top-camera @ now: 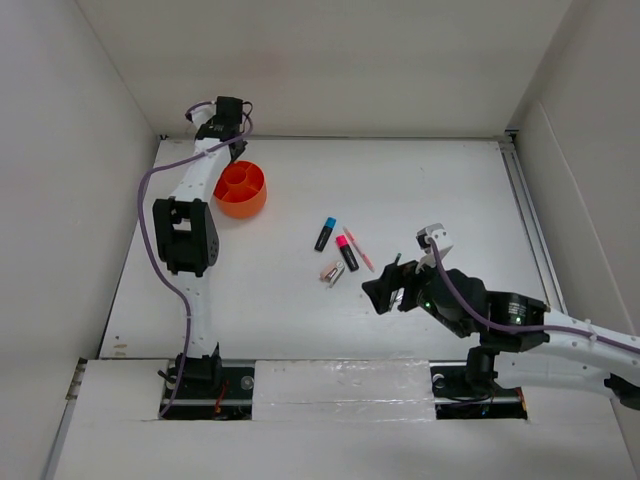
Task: Sort the stationery into containers
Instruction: Place the stationery in the storage box.
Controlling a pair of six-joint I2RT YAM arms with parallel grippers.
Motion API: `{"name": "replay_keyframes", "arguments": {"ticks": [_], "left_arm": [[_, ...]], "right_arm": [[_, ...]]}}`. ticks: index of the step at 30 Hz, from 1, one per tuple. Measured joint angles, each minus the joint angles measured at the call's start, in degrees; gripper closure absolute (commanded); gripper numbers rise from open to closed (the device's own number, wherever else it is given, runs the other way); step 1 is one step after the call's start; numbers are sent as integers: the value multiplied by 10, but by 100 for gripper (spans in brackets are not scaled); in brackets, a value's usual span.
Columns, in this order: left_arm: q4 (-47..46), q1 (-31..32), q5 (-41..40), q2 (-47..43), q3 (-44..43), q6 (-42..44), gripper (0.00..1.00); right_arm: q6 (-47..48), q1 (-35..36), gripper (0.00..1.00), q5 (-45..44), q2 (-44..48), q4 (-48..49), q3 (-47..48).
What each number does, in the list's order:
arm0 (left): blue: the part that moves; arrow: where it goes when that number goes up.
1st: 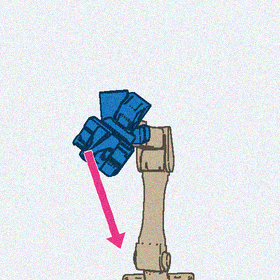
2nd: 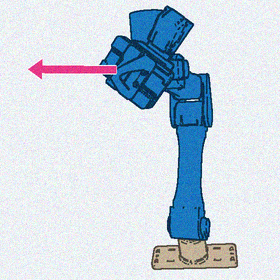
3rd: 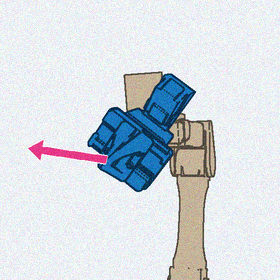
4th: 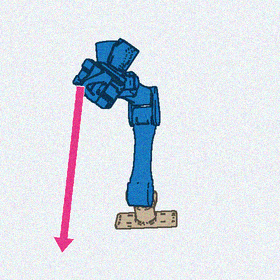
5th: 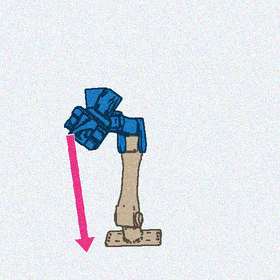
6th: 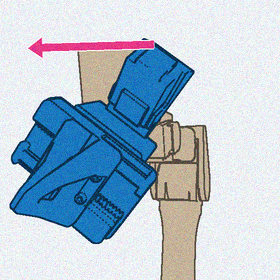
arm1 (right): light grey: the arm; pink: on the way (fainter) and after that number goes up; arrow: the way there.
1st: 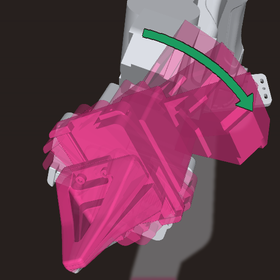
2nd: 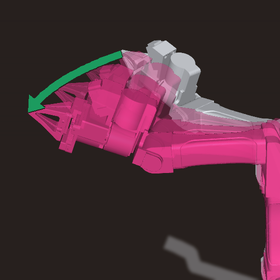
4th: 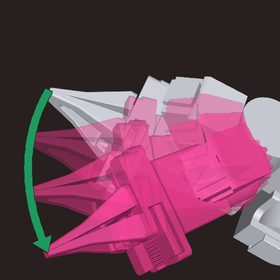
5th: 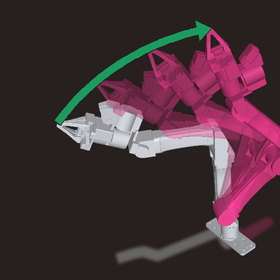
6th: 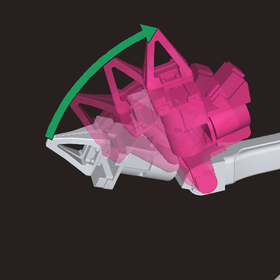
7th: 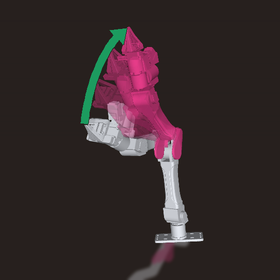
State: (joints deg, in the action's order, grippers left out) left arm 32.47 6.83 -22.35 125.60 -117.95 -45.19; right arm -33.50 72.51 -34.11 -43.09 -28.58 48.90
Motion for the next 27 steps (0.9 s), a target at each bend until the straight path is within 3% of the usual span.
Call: {"name": "replay_keyframes", "arguments": {"ticks": [27], "left_arm": [[28, 11, -21, 0, 3, 3, 100]], "right_arm": [[-13, 0, 0, -10, 36, -26, 0]]}}
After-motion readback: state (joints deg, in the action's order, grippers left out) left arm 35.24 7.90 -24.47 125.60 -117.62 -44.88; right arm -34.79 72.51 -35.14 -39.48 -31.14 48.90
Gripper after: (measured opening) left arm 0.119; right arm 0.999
